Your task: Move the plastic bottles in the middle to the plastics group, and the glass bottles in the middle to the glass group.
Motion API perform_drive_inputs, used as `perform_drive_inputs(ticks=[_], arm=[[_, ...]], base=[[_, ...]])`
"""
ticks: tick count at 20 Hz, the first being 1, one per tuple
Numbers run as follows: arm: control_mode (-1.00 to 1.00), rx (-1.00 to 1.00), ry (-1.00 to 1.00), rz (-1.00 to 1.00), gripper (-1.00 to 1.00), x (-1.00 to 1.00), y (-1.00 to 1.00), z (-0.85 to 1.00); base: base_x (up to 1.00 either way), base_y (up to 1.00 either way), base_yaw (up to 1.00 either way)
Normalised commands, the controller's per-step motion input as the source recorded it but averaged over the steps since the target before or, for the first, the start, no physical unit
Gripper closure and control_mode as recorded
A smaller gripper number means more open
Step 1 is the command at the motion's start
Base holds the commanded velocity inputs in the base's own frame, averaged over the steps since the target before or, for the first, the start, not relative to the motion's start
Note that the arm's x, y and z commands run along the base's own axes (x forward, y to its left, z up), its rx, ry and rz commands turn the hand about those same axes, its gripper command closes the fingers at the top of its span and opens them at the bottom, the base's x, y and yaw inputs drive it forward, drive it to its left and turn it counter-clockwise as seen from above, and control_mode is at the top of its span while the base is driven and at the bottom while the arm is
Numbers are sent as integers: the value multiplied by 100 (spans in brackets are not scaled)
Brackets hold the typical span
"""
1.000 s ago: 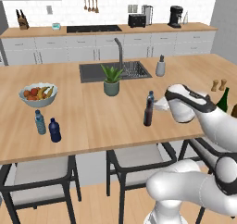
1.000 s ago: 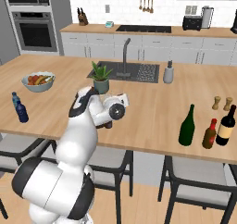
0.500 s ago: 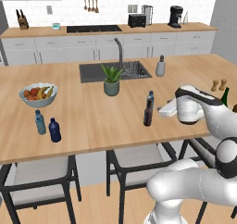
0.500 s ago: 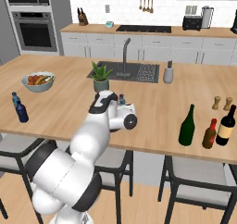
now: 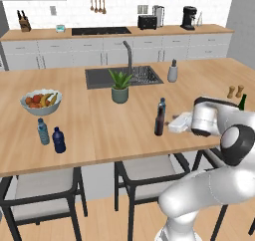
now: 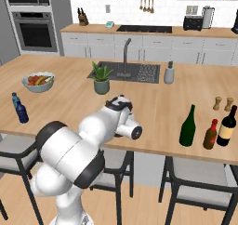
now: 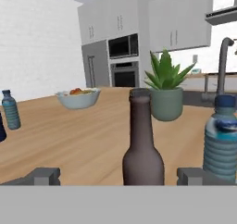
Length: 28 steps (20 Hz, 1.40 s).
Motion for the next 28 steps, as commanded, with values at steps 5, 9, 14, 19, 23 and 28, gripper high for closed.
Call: perform_drive_inputs(ticks=[5, 9, 14, 19, 23, 28], arm=[[-100, 0, 11, 1, -100, 24, 6, -25], [-100, 0, 7, 0, -100, 20, 0, -17], [-100, 0, 0, 0, -100, 6, 1, -8], [-100, 0, -1, 4, -100, 0, 3, -3], [-100, 0, -1, 3, -100, 8, 13, -1], [-100, 0, 0, 0, -100, 12, 19, -1]], base=[[0, 0, 0], [0, 0, 0], [0, 0, 0], [0, 0, 0], [0, 0, 0], [0, 0, 0]])
